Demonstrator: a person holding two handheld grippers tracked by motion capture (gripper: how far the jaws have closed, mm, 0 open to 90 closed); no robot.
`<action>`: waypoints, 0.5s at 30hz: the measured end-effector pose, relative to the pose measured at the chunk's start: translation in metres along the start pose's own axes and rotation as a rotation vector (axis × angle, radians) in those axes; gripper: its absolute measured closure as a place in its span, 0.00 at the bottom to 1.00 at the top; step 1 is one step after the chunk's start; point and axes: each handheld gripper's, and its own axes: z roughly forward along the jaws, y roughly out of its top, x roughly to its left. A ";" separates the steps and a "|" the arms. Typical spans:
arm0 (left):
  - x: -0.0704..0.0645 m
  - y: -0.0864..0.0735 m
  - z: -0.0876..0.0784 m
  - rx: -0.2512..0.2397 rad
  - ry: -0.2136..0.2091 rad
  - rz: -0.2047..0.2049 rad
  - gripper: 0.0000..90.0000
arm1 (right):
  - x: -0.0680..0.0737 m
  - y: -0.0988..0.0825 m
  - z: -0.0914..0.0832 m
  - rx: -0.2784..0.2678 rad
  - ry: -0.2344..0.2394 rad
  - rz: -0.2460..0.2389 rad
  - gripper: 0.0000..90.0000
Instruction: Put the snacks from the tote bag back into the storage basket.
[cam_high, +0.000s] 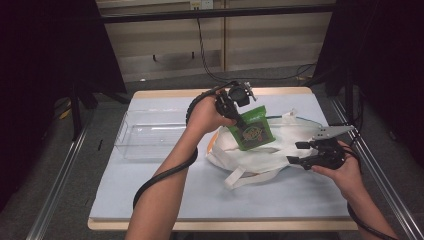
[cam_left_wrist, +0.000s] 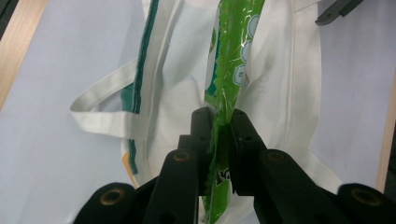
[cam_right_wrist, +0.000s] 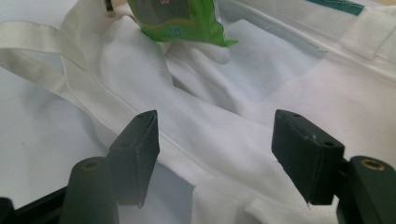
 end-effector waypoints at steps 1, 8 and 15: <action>0.000 0.001 -0.003 0.004 0.002 0.006 0.92 | 0.000 0.000 0.000 -0.001 0.000 -0.001 0.35; 0.003 0.003 -0.021 0.017 -0.014 0.029 0.93 | 0.001 0.001 0.000 -0.002 0.002 -0.001 0.35; 0.005 0.001 -0.032 0.059 0.013 0.050 0.94 | 0.002 0.002 0.000 -0.010 0.011 -0.007 0.33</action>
